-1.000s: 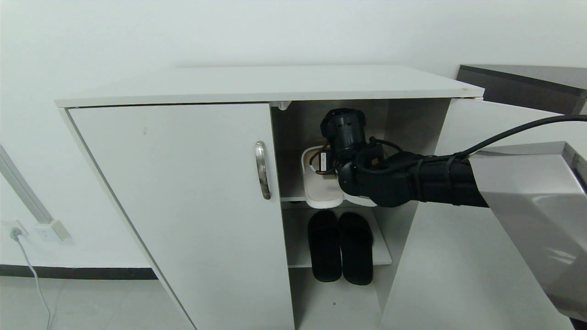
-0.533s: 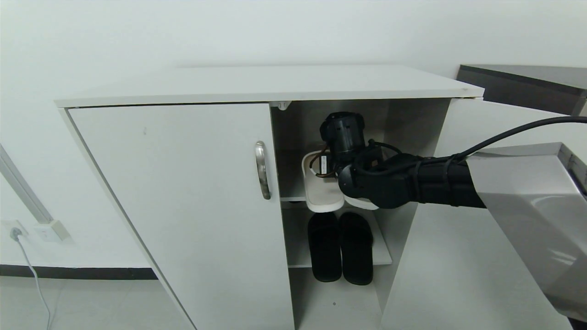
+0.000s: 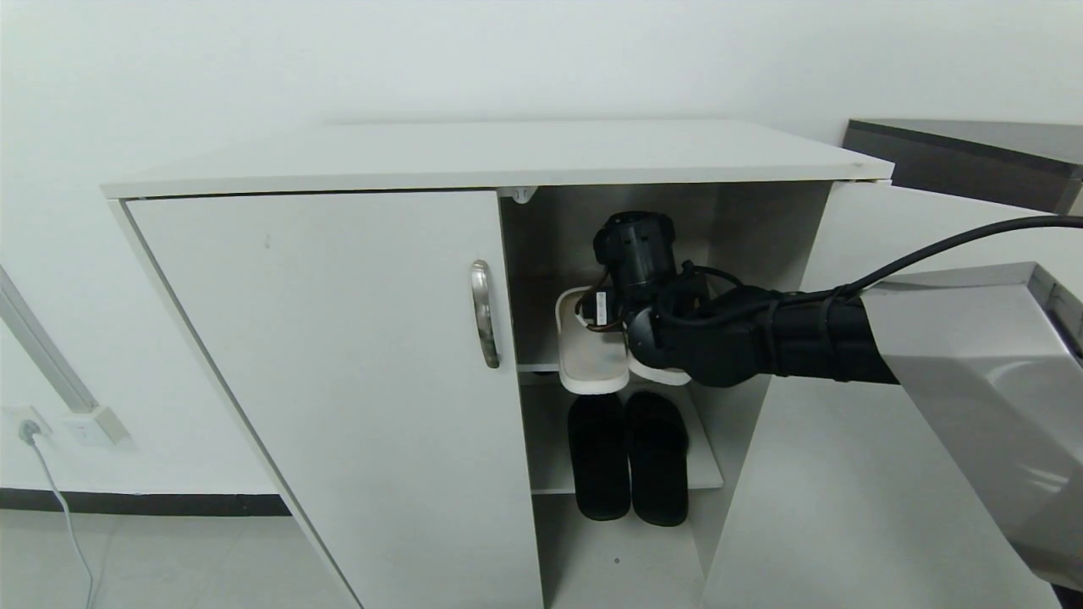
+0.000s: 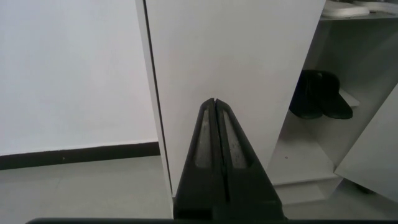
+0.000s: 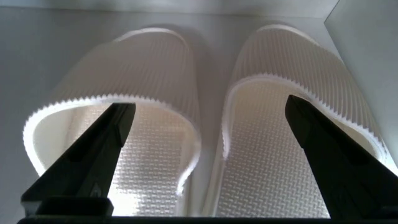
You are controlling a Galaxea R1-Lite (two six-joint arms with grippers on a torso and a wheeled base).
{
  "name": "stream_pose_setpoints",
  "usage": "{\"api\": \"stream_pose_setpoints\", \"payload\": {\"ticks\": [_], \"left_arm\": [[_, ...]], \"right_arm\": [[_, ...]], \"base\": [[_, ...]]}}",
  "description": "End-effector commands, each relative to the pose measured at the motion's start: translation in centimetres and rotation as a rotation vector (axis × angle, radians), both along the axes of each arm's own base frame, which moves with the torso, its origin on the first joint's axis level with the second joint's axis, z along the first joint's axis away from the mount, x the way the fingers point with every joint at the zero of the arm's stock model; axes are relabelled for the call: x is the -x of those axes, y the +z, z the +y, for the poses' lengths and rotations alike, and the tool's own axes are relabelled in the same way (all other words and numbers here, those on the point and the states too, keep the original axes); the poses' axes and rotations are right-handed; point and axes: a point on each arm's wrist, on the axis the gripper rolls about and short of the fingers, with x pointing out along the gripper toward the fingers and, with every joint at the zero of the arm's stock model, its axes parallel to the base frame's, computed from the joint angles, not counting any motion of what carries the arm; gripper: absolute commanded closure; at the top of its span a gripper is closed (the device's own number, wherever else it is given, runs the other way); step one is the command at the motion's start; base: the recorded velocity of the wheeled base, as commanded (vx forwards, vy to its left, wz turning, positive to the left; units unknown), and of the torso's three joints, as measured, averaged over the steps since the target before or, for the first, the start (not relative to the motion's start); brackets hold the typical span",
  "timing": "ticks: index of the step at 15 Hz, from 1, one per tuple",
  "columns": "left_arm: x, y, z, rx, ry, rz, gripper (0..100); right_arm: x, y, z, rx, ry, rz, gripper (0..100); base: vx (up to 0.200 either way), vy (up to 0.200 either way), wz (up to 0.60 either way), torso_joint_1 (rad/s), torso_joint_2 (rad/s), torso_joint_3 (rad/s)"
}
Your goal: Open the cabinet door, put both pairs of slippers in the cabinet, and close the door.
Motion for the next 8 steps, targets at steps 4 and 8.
{"api": "stream_pose_setpoints", "payload": {"ticks": [4,8], "left_arm": [[0.0,0.0,0.0,0.001,0.0,0.001,100],[0.0,0.0,0.0,0.003,0.0,0.002,100]], "right_arm": [[3.6,1.4,-0.6,-0.011,0.034,0.023,0],[8.7,3.0,-2.0,-0.033,0.086,0.042,0]], "base": [[0.0,0.0,0.0,0.0,0.0,0.0],[0.0,0.0,0.0,0.0,0.0,0.0]]}}
